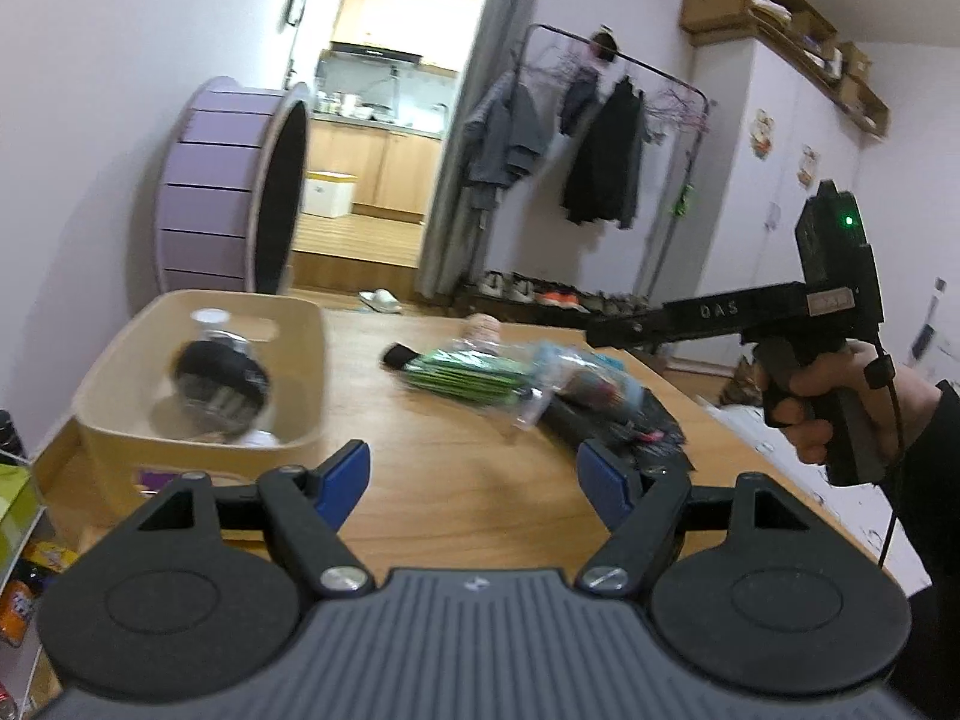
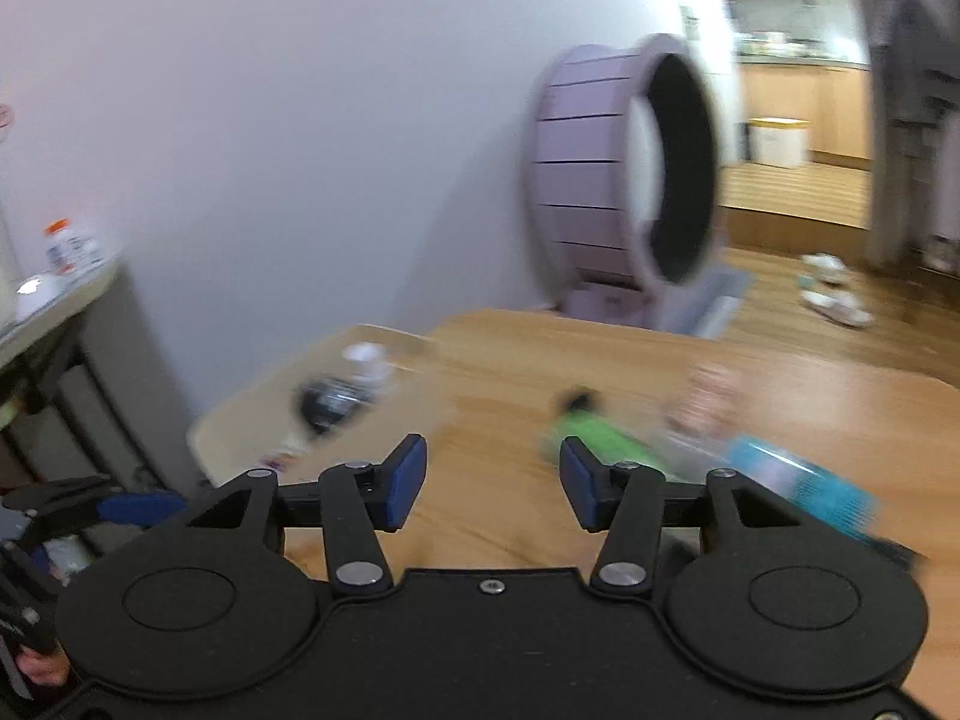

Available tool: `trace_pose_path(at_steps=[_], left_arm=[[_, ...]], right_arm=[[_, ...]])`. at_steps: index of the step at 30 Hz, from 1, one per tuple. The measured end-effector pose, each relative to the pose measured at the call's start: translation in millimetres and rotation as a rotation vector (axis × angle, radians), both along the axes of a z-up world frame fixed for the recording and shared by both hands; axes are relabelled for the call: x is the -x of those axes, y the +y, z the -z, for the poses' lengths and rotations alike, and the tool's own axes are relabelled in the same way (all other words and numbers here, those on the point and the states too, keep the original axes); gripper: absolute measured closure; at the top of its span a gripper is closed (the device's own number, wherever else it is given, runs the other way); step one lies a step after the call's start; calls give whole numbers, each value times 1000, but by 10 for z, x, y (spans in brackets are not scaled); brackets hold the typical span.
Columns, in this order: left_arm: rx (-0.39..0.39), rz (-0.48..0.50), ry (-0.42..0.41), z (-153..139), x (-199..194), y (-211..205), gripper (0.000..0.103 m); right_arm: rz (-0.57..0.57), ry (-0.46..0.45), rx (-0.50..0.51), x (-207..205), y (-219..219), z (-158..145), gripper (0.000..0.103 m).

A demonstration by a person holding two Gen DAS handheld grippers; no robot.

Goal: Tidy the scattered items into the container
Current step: 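Move the right gripper to the rolled black plastic bag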

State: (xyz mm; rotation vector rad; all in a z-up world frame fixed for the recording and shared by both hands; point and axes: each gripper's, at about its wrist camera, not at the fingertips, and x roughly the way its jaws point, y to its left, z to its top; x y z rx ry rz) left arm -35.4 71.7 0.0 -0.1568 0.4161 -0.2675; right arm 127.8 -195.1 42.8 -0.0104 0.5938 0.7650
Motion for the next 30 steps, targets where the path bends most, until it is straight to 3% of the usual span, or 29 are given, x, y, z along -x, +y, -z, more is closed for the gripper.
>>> trace_pose_path(at_steps=[6, 12, 25, 27, 28, 30], left_arm=[[-33, 43, 17, 83, -69, -240, 28], [-41, 54, 18, 120, -101, -324, 28], [-42, 49, 27, 137, -102, -318, 28], [-44, 47, 28, 142, -103, -313, 28], [-45, 46, 28, 143, -104, -310, 28], [-44, 43, 28, 142, -98, -306, 28]], right_arm=[[92, 48, 45, 92, -293, 271, 48], [79, 68, 53, 105, -26, 460, 47], [136, 43, 194, -75, 211, 805, 46], [126, 8, 227, -59, 258, 824, 52], [126, -4, 236, -60, 265, 823, 62], [117, 9, 214, -74, 224, 802, 71]])
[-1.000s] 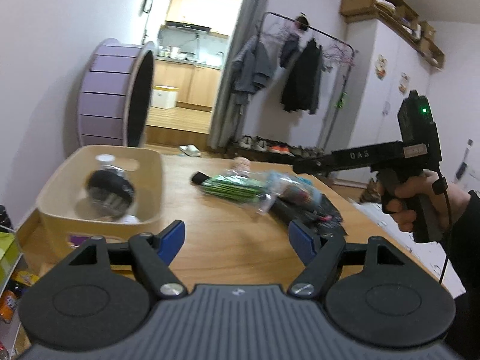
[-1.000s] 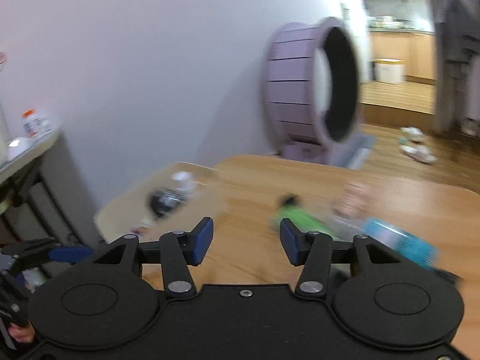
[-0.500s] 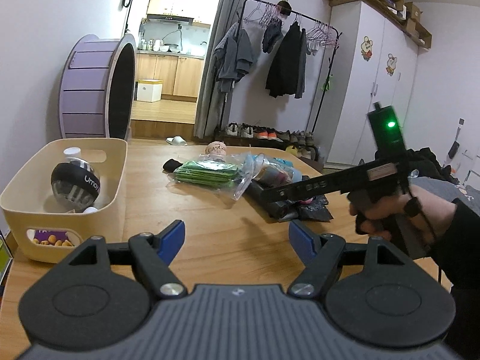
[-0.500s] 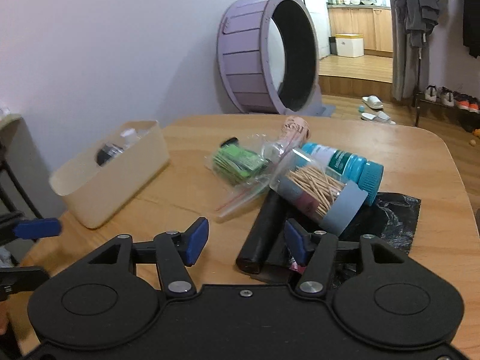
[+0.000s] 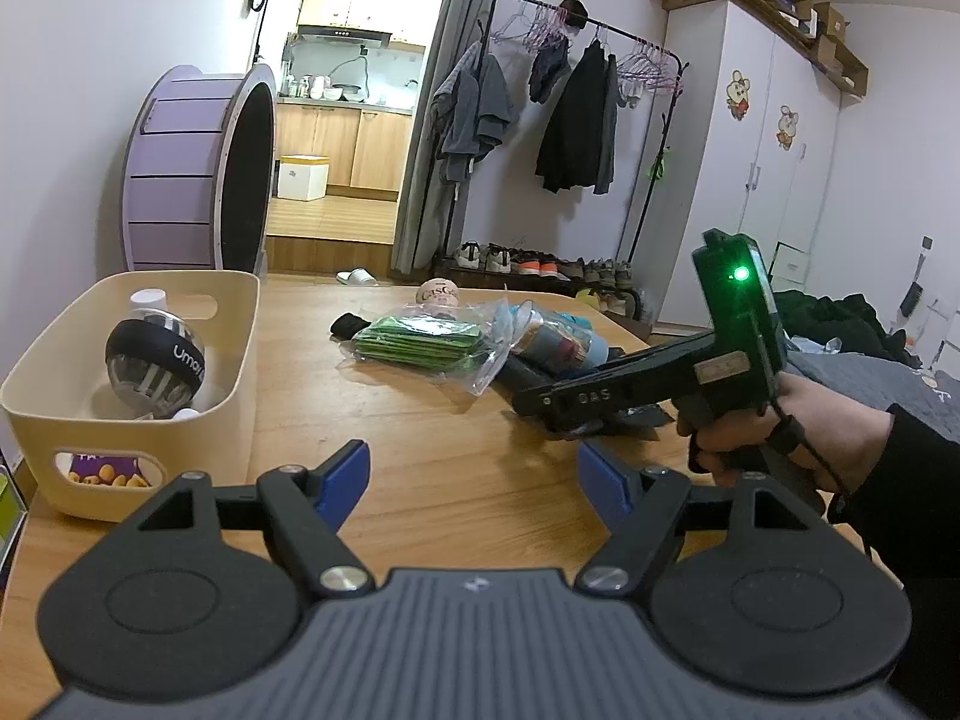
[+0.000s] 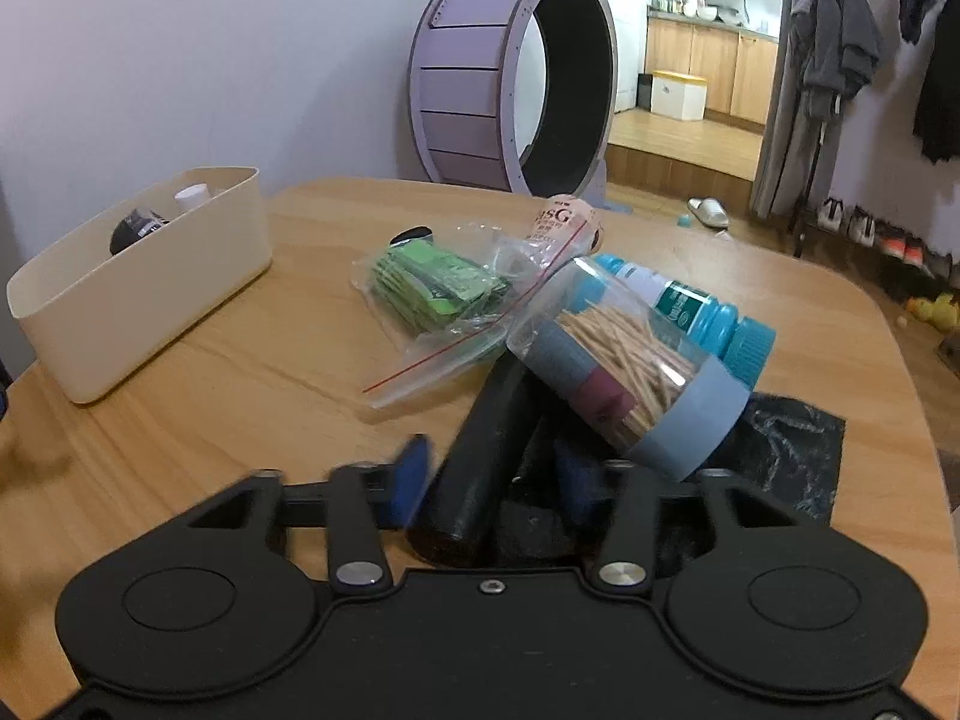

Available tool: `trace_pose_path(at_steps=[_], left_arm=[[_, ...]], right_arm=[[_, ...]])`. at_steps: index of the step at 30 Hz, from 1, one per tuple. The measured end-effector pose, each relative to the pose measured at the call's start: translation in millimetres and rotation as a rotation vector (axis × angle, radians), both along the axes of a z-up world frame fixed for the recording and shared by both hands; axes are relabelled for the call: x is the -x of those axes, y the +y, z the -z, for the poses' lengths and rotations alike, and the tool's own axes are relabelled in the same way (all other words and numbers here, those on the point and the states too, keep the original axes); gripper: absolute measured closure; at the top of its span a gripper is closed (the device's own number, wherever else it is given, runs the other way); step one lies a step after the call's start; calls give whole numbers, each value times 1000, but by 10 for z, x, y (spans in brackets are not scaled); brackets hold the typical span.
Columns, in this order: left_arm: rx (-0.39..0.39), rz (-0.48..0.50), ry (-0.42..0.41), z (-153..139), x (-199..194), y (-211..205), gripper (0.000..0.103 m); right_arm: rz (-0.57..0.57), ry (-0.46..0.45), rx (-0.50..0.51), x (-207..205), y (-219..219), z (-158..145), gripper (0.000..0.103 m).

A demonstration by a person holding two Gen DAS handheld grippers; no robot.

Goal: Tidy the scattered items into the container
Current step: 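Move the right gripper to the rolled black plastic bag, then close the right gripper on the black plastic bag, then lift the black bag high with the right gripper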

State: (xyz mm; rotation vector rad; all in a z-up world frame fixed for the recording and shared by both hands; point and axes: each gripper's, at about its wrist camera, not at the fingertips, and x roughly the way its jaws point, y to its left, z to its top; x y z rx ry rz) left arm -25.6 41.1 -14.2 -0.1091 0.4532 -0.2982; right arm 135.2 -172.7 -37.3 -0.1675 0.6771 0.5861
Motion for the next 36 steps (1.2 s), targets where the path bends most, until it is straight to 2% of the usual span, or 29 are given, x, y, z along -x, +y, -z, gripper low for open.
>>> trace_pose_path(at_steps=[4, 9, 12, 21, 30, 36], left_arm=[[2, -4, -3, -7, 16, 1, 28], [5, -9, -6, -15, 16, 15, 28], [7, -13, -7, -20, 15, 17, 28], [12, -14, -11, -26, 24, 23, 28], [18, -20, -16, -34, 29, 37, 28], [19, -23, -19, -36, 35, 35, 28]], right_arm=[[1, 12, -19, 12, -67, -40, 74], [16, 0, -108, 79, -244, -226, 80], [7, -3, -164, 122, -342, -351, 80], [-8, -60, -230, 238, -447, -624, 80], [-33, -128, -341, 367, -584, -945, 80], [-61, -141, -422, 415, -629, -1089, 80]])
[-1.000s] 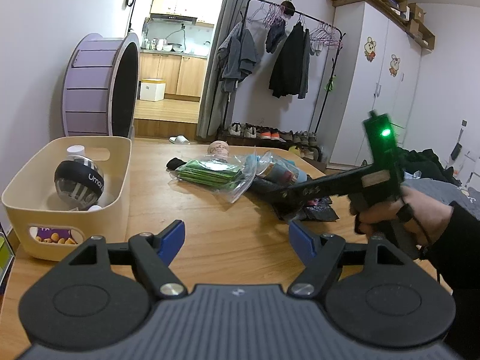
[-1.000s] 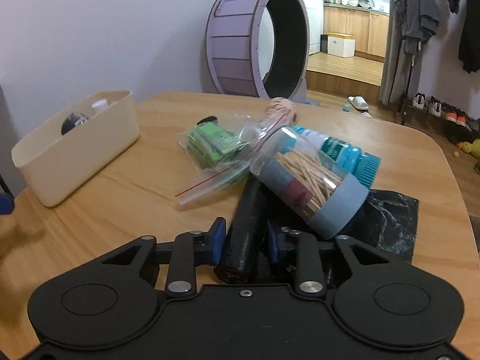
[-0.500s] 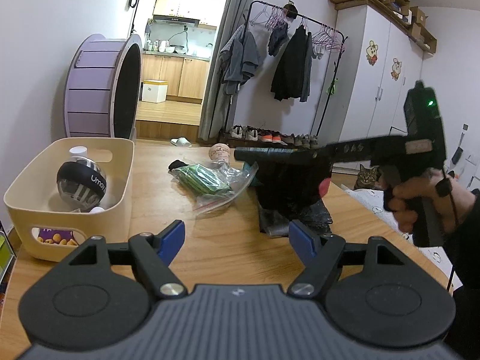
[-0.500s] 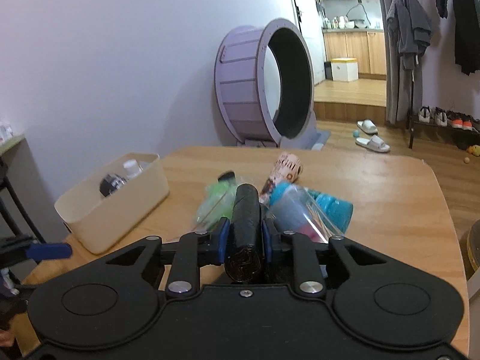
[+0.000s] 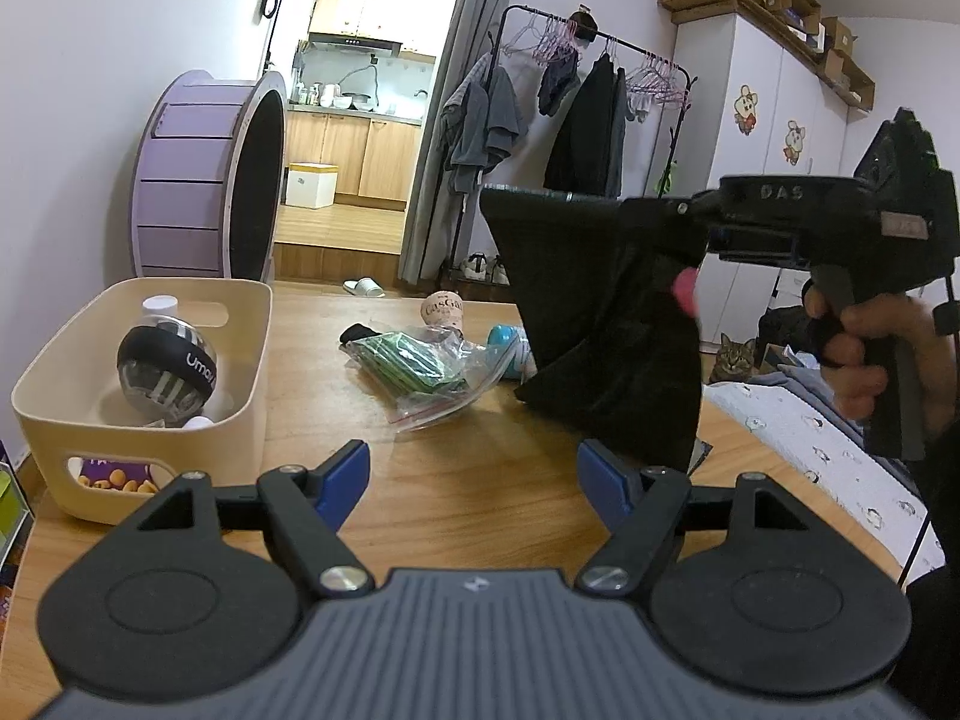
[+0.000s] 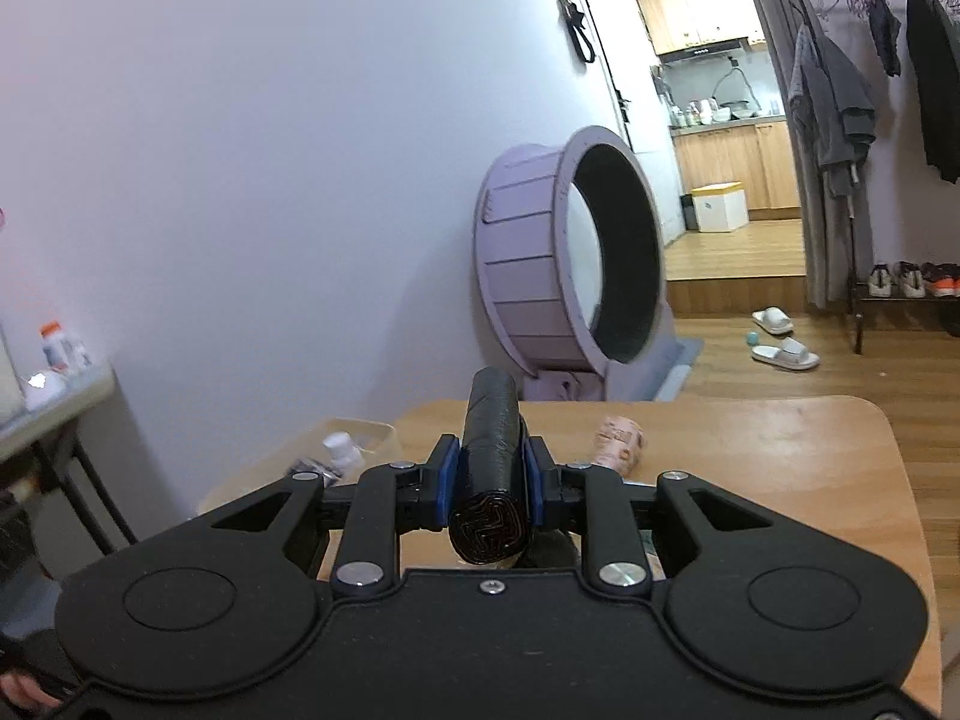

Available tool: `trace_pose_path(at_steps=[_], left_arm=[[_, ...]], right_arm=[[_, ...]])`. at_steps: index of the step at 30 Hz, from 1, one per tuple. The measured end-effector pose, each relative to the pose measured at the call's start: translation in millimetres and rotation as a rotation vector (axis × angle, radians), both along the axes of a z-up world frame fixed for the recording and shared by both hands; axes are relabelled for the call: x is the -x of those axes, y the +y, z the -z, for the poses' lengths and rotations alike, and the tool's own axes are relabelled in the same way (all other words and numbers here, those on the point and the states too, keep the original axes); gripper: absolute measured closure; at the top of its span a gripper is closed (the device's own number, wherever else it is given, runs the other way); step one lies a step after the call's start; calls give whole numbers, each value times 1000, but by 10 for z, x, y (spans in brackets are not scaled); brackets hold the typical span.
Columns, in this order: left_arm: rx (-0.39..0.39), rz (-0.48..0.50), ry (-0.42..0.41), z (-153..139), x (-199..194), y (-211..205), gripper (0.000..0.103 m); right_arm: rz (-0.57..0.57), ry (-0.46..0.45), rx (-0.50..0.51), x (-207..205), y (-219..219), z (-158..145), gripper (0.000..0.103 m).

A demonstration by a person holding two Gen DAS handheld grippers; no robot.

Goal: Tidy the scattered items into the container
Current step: 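Lift the black bag high with the right gripper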

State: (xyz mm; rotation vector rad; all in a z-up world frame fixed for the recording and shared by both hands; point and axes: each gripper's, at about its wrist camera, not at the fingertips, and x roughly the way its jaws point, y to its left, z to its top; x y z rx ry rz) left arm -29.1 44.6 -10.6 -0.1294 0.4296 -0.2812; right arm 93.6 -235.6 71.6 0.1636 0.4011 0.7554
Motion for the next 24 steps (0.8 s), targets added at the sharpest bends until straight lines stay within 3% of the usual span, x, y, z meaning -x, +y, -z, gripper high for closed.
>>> trace_pose_path(at_steps=[17, 24], left_arm=[[27, -11, -31, -77, 58, 111, 28], [42, -19, -52, -135, 94, 148, 28]], right_arm=[[-61, -126, -142, 236, -111, -564, 80], [-78, -199, -140, 334, -60, -911, 80]])
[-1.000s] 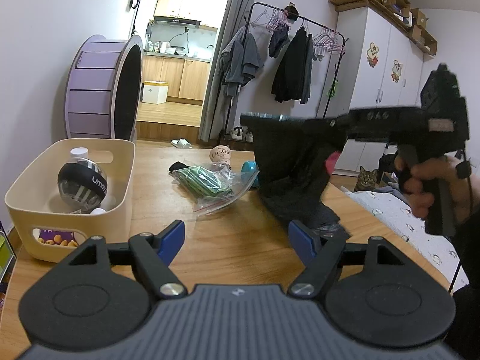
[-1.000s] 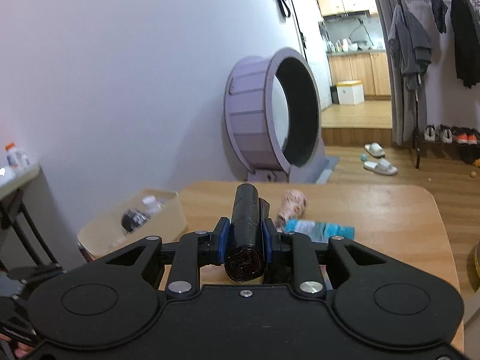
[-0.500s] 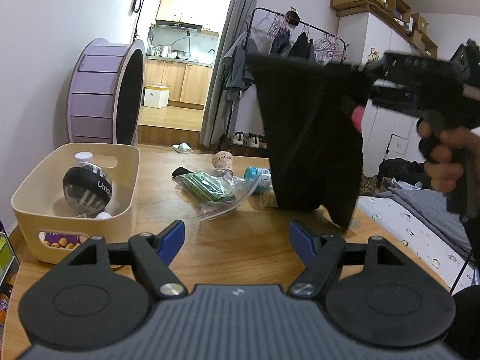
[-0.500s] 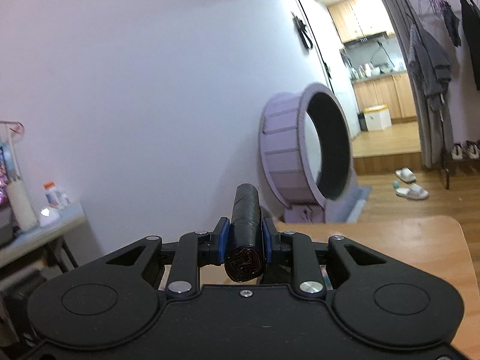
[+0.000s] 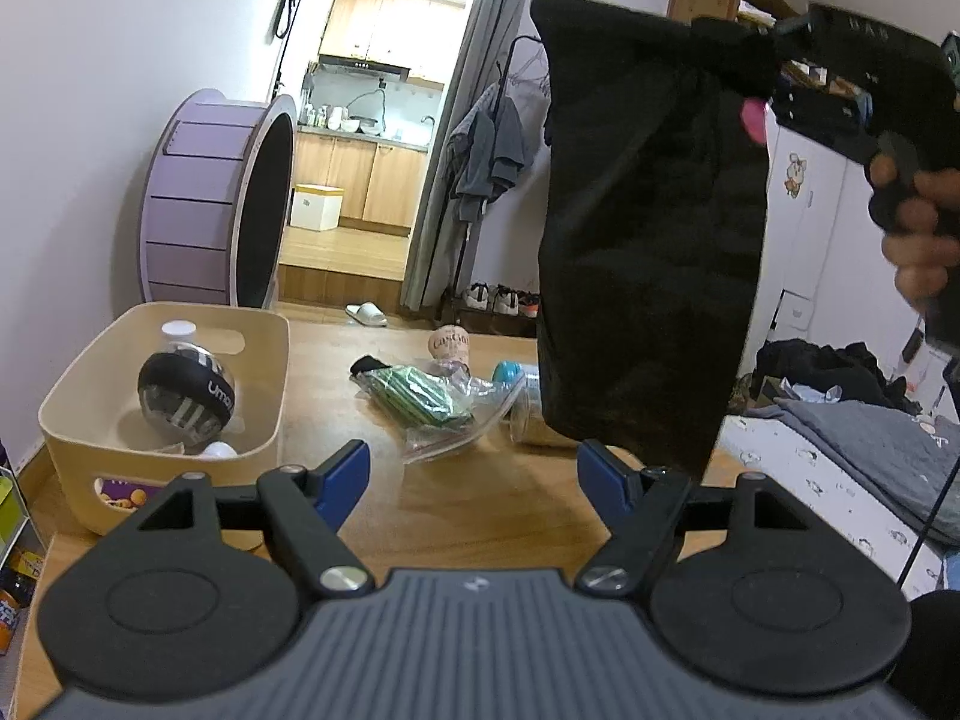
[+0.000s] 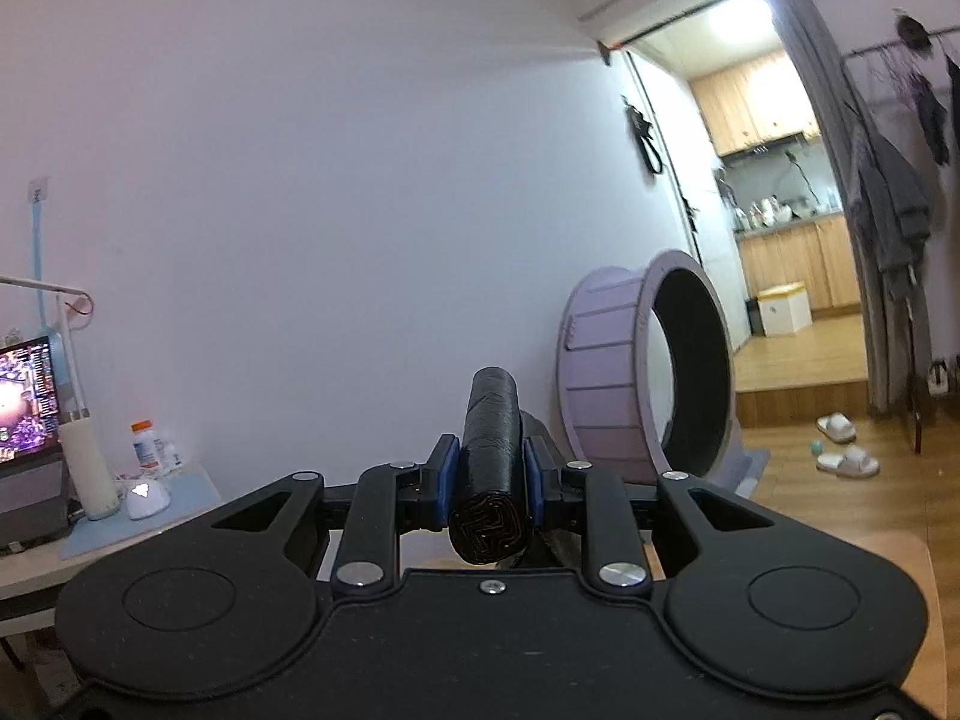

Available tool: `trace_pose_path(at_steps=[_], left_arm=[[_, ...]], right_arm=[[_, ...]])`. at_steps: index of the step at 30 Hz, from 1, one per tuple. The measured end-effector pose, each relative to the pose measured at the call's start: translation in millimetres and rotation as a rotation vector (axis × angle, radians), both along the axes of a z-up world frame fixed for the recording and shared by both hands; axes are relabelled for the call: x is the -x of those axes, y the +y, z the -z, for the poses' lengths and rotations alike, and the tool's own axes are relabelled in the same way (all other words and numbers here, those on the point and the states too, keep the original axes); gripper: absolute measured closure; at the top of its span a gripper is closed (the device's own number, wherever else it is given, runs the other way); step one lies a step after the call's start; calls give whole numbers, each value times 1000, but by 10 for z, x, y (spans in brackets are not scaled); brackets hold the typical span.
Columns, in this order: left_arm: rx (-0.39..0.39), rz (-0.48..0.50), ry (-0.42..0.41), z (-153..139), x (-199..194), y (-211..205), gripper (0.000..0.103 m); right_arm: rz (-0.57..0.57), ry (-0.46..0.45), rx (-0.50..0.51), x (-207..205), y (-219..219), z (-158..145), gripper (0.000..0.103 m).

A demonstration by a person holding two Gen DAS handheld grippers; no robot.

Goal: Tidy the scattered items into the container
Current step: 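Lift the black bag high with the right gripper, then carry the hanging black bag over the cream bin and lower it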

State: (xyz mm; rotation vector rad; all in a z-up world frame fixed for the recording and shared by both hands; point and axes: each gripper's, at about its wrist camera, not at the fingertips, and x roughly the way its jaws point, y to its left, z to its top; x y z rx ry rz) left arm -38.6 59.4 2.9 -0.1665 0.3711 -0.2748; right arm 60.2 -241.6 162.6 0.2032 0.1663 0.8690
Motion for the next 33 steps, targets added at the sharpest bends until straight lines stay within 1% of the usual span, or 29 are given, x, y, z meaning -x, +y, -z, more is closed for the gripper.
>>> trace_pose_path(at_steps=[3, 7, 11, 15, 18, 20, 22, 25, 27, 29, 31, 33], left_arm=[[10, -7, -14, -47, 41, 39, 28], [25, -43, -34, -120, 123, 160, 28], [44, -102, -56, -180, 233, 369, 28], [68, -168, -57, -199, 291, 572, 28], [84, -194, -70, -234, 322, 676, 28], [92, -199, -80, -256, 350, 715, 28], [97, -200, -90, -272, 371, 751, 28], [103, -213, -99, -279, 410, 798, 28], [111, -222, -97, -278, 411, 835, 28], [118, -232, -92, -276, 403, 855, 28], [116, -235, -91, -276, 383, 851, 28], [109, -234, -89, -277, 388, 837, 28]], right_arm=[[-16, -29, 6, -5, 97, -130, 80], [-56, -49, 9, -93, 327, -262, 80], [-112, -53, 13, -258, 671, -306, 80], [-183, -57, 18, -394, 1051, -361, 80], [-246, -64, -4, -450, 1300, -428, 80], [-271, -62, -12, -463, 1437, -413, 80], [-294, -40, -7, -472, 1543, -290, 80], [-310, 20, 42, -601, 1670, 28, 80], [-333, 99, 50, -668, 1703, 311, 80], [-363, 198, 37, -776, 1717, 611, 80], [-377, 273, 28, -848, 1738, 826, 80], [-368, 322, 44, -897, 1734, 987, 80]])
